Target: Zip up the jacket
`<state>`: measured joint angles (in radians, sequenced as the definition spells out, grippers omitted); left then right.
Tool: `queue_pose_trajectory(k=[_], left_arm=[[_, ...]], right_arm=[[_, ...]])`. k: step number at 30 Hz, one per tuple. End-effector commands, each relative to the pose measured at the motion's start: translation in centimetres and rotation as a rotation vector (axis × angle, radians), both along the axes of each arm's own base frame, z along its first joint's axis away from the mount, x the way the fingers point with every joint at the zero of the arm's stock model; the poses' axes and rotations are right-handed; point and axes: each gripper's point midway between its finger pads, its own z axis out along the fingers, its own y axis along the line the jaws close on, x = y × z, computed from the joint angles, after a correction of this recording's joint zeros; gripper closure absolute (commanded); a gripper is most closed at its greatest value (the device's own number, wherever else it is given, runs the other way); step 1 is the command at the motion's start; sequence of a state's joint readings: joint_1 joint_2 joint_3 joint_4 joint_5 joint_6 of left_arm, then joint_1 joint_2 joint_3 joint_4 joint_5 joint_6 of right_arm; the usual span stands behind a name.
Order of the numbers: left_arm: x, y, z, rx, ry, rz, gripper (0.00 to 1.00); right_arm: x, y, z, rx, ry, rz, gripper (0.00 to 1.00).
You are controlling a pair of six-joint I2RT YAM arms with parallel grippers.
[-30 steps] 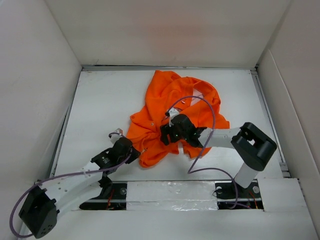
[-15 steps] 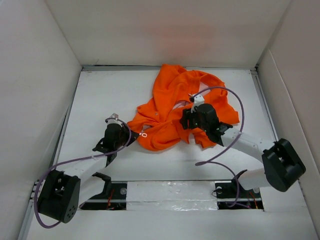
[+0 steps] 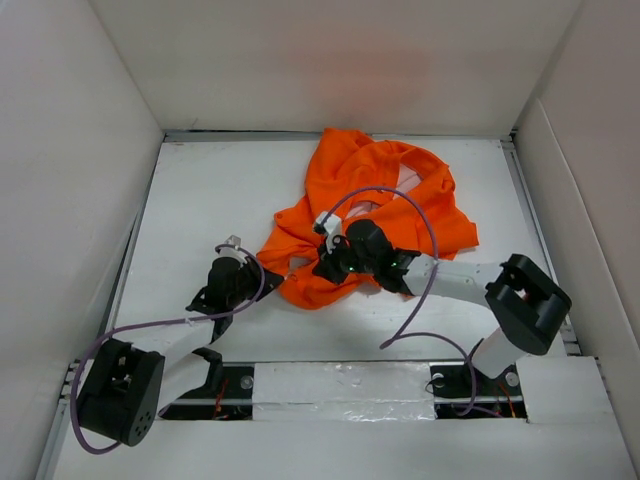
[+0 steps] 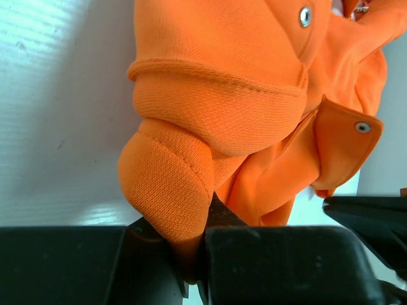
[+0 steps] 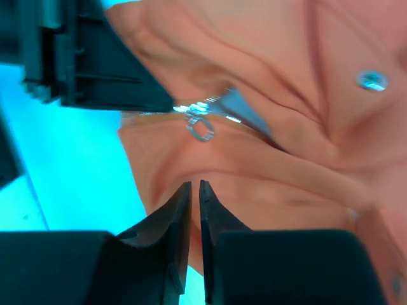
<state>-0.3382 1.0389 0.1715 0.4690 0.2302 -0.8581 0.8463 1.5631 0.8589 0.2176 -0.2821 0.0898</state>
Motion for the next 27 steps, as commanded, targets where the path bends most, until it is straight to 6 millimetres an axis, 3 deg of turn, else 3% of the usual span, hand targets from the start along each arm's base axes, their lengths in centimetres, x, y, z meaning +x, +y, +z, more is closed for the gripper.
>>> queue_pose_trajectory(k=[1,3,4,5,7,10,15,23,27], left_arm=[[0.1,-0.3,0.4,-0.032,-0.041,-0.014,1.0],[-0.4,-0.3,0.0,-0.043,-0.032,-0.018,1.0],[-0.4,-0.4,0.1,-0.052,-0.039,-0.018,1.0],[-0.5,-0.5,0.2,-0.06,-0.038,-0.021,1.0],[-0.8,-0.4,0.0,-0.062,-0.035,-0.019,1.0],[-1.0,-0.4,0.3,-0.074,-0.049,-0.023,1.0],[-1.2,-0.6,0.7,-0.089,-0.064,-0.032,1.0],[-1.5,-0.9,0.7,-0.108,-0.06,-0.045,1.0],[-1.5,-1.0,0.9,-0.12,-0.064,-0.048,1.0]], right_arm=[[-0.5,4.1,2.4,0.089,-0.083,0.101,1.0],[-0.2,5.3,1.7,0.09,-0.069,0.13,1.0],[-0.1,5.7,-0.1,0.074,-0.045,0.14,1.0],[-0.2,6.1,-0.5,0.083,-0.04,0.155,1.0],[-0.2,6.8,-1.8,0.087,-0.023,0.175,0.86],[-0.5,7.8,-2.2,0.098,-0.023,0.212,0.77],[0.7,7.5,-2.8,0.069,-0.048,0.156,0.64],[0.7,7.6,-4.6,0.029,-0.041,0.152,0.52],[0.5,7.7,-5.3,0.017,-0.027,0.168,0.51]])
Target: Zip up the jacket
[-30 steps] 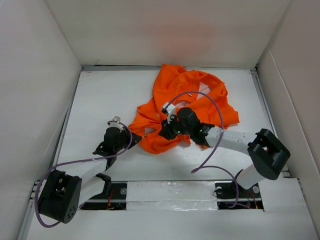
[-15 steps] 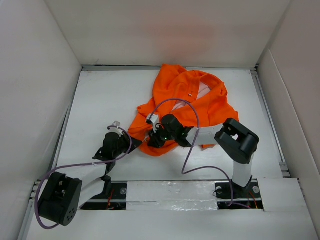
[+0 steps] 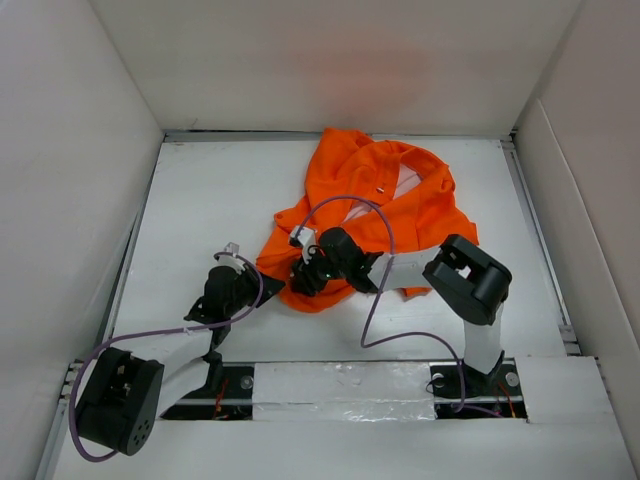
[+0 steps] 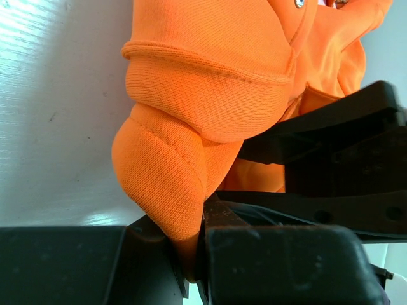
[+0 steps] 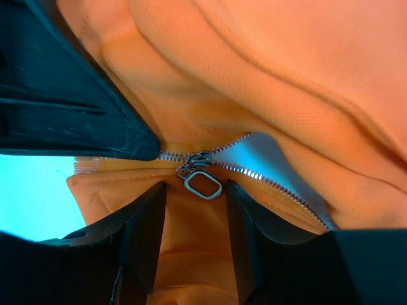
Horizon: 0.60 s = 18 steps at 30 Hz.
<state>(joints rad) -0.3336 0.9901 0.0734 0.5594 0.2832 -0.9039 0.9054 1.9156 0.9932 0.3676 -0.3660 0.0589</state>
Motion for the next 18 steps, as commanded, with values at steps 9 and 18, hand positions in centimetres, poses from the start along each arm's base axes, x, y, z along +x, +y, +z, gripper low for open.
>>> queue_pose_trajectory(k=[9,18], left_arm=[[-0.2,-0.8,1.5,-0.061,-0.057,-0.037,1.0],[-0.3,-0.6,1.6,-0.045,-0.056,-0.033,1.0]], right_arm=[[1.8,1.6,3.0,0.08,-0.108,-0.044,0.77],[2.2,0.1,5.4,0.102,-0.156,-0.113,1.0]])
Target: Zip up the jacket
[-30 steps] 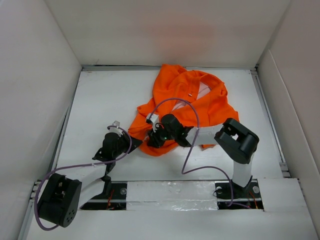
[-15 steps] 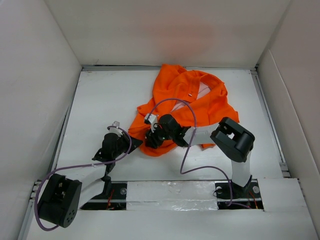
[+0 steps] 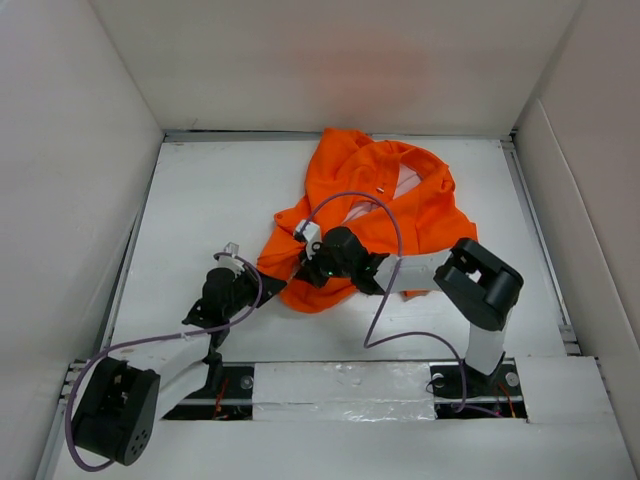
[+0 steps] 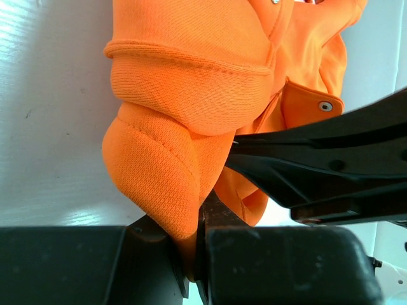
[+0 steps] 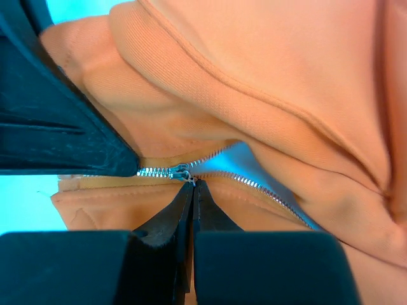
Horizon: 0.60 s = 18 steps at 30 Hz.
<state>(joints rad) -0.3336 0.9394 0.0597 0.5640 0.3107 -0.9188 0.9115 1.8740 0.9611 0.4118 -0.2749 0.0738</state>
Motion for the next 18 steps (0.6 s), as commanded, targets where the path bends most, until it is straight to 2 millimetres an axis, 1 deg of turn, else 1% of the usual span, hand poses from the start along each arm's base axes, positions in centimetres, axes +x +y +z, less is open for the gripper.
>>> queue_pose_trajectory(k=[1,4,5,7,8,9,10,11,12,13,14,15,16,17,18], left_arm=[[0.0,-0.1,0.6,-0.006,-0.027,-0.015,1.0],[0.1,-0.3,1.5,-0.019,-0.049,-0.023,1.0],[0.0,-0.5,2.0,-0.03,-0.059,-0.033,1.0],[0.4,-0.8,3.8,-0.048,-0.1,-0.038,1.0],[0.7,-0.8,5.4,-0.061,-0.144,-0.032,1.0],[0.9,-0.7,6.5,-0.067,-0.165,-0.026,1.0],[1.3,-0.7,8.3,-0.07,-0.19,-0.017,1.0],[1.7,-0.3,9.8,-0.066,-0.227,0.01,1.0],[1.7,0.0,12.1,-0.077,-0.291,0.027,1.0],[1.9,0.2,14.7,-0.082,-0.333,0.039,1.0],[2.1,0.7,16.5,-0.077,-0.374,0.067,1.0],[1.8,1.1,18.7,-0.085,-0.426,0.079,1.0],[1.8,1.6,21.5,-0.091,-0.471,0.1,1.0],[1.7,2.0,23.1,-0.088,-0.503,0.117,1.0],[1.4,2.1,24.7,-0.094,-0.532,0.12,1.0]], right_arm=[[1.0,0.3,4.6,0.082,-0.106,-0.038,1.0],[1.3,-0.4,5.0,0.066,-0.115,-0.069,1.0],[1.4,-0.7,6.1,0.075,-0.129,-0.087,1.0],[2.1,-1.7,6.9,0.037,-0.147,-0.135,1.0],[2.5,-2.1,8.7,0.044,-0.176,-0.164,1.0],[3.9,-3.3,9.7,0.022,-0.205,-0.233,1.0],[4.5,-4.7,9.7,-0.035,-0.216,-0.27,1.0],[5.6,-5.1,11.8,-0.039,-0.266,-0.292,1.0],[6.6,-6.4,13.6,-0.044,-0.299,-0.342,1.0],[8.0,-8.4,13.8,-0.088,-0.297,-0.385,1.0],[9.2,-9.1,15.7,-0.068,-0.317,-0.413,1.0],[9.8,-10.0,17.1,-0.05,-0.326,-0.426,1.0],[11.4,-12.2,17.9,-0.057,-0.335,-0.476,1.0],[12.2,-13.1,18.9,-0.049,-0.352,-0.497,1.0],[13.2,-14.4,20.3,-0.046,-0.383,-0.546,1.0]])
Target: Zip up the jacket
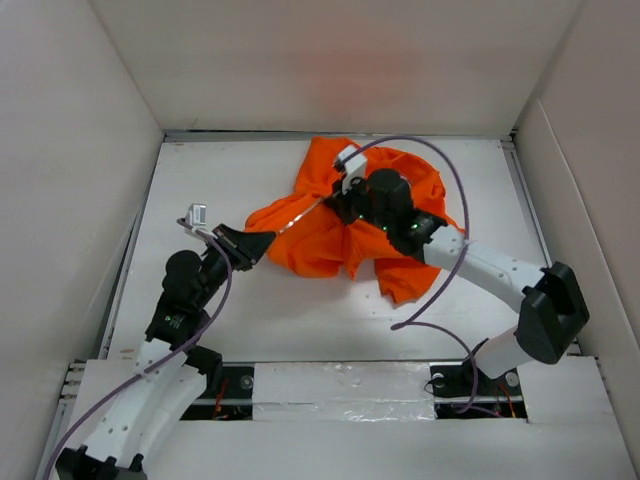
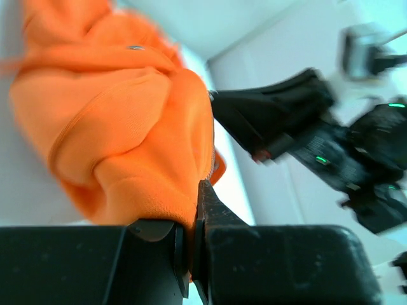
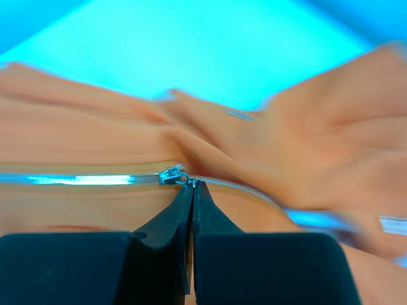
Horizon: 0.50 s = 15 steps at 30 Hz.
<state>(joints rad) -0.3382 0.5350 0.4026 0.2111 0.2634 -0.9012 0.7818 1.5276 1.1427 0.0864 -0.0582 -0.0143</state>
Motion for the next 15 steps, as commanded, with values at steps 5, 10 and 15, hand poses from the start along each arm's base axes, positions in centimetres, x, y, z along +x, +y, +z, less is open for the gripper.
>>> queue_pose_trajectory(k=[5,10,15], left_arm=[[-1.6,3.9,14.4,-0.02,-0.292,0.17,1.0],[-4.0,6.2,19.9,-0.03,-0.401,0.255,1.0],[-5.5,8.0,21.4,0.003,-0.436,0.327,1.0]], right_arm=[[12.4,-18.6,6.7,-0.078,-0.138,-0.552,1.0],[17.6,-29.5,12.8,0.021,-0.2,-0.806,1.0],[22.3,-39.2,12.7,0.022,-0.15,-0.981,1.0]])
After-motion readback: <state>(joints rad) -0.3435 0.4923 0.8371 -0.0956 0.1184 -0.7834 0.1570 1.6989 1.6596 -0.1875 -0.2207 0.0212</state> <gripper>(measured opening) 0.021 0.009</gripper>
